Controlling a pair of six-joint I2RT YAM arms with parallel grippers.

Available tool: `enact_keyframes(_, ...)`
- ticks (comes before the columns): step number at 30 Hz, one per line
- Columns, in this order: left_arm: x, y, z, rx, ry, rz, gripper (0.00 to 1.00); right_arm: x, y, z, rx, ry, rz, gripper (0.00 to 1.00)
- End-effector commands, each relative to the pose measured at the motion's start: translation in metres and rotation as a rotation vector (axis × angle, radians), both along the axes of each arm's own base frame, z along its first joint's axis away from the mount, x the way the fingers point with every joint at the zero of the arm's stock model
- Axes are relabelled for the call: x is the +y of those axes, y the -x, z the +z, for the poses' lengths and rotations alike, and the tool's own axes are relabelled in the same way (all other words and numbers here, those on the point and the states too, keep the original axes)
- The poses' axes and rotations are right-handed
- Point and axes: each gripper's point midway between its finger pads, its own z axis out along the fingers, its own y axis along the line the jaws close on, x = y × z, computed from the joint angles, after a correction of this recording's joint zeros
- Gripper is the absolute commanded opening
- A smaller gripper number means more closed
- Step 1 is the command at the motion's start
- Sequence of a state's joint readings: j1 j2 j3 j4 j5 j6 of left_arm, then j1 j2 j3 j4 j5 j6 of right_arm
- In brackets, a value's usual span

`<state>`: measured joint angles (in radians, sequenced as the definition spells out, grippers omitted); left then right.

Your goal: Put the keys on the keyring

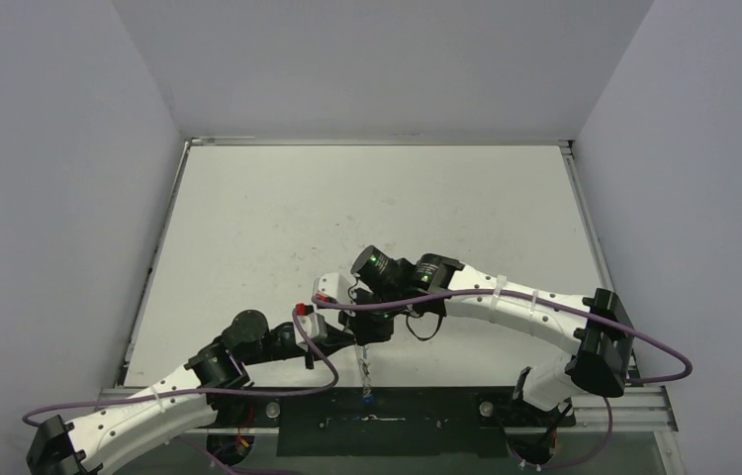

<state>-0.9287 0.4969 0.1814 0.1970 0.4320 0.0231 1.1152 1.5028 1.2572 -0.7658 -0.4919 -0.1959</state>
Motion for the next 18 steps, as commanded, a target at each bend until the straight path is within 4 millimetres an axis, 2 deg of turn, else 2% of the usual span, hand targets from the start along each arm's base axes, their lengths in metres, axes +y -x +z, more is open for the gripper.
enact_keyframes(1,-0.003,0.003,0.009,-0.022,0.006,-0.027,0.00,0.024,-0.009,0.033,-0.055,-0.119,-0.008,0.00)
enact_keyframes(3,-0.002,0.004,0.009,-0.023,0.002,-0.030,0.00,0.024,-0.012,0.034,-0.068,-0.122,-0.020,0.00)
enact_keyframes(5,-0.002,0.003,0.010,-0.027,0.008,-0.026,0.00,0.024,-0.017,0.037,-0.087,-0.134,-0.040,0.07)
enact_keyframes(7,-0.001,0.002,0.013,-0.037,0.023,-0.018,0.00,0.022,-0.021,0.039,-0.102,-0.152,-0.058,0.21)
enact_keyframes(8,-0.001,0.001,0.015,-0.042,0.034,-0.012,0.00,0.021,-0.023,0.042,-0.112,-0.165,-0.069,0.32)
enact_keyframes(10,-0.001,0.000,0.018,-0.050,0.063,-0.002,0.00,0.018,-0.026,0.047,-0.125,-0.202,-0.085,0.49)
enact_keyframes(11,-0.001,-0.001,0.023,-0.062,0.088,0.004,0.00,0.016,-0.028,0.050,-0.135,-0.226,-0.091,0.54)
enact_keyframes(15,0.002,-0.003,0.032,-0.107,0.171,0.027,0.00,0.009,-0.028,0.066,-0.191,-0.363,-0.043,0.57)
enact_keyframes(18,0.004,0.000,0.042,-0.118,0.241,0.028,0.00,0.003,-0.021,0.068,-0.208,-0.468,0.008,0.57)
